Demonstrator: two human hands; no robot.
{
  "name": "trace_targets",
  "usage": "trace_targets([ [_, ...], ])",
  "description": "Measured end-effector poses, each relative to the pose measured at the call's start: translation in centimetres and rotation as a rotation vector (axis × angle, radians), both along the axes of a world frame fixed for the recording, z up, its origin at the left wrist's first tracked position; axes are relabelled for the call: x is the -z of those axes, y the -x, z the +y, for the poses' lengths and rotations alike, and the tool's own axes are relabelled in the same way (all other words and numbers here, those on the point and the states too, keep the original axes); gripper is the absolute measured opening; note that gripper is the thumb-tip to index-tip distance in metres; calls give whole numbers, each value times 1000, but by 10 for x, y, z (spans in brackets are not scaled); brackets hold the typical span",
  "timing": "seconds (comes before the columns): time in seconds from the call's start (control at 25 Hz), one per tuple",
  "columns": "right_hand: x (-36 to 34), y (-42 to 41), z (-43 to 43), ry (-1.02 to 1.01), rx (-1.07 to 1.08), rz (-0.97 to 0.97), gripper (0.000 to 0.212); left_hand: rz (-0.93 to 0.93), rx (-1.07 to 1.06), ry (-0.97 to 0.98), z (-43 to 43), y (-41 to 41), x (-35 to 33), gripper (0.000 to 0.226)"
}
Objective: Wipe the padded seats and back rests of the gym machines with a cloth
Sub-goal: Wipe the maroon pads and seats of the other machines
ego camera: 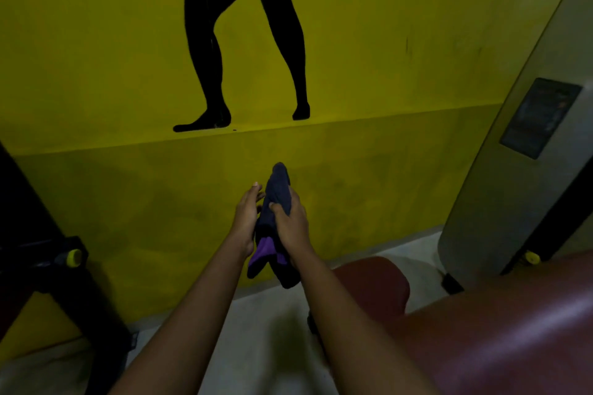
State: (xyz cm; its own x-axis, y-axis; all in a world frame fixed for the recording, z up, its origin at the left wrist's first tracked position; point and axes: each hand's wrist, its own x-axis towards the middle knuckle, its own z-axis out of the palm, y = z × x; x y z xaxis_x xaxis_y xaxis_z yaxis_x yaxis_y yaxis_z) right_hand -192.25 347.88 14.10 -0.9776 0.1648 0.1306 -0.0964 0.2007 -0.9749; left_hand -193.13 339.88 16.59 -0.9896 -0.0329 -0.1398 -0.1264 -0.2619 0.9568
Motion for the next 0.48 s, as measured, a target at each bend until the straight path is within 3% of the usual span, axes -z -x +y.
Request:
trace_targets([
  [0.24,23,118,15,160,165,-44,51,29,9,150,-2,140,38,48],
  [0.48,25,203,43,332,406,-14,43,28,259,218,20,268,51,47],
])
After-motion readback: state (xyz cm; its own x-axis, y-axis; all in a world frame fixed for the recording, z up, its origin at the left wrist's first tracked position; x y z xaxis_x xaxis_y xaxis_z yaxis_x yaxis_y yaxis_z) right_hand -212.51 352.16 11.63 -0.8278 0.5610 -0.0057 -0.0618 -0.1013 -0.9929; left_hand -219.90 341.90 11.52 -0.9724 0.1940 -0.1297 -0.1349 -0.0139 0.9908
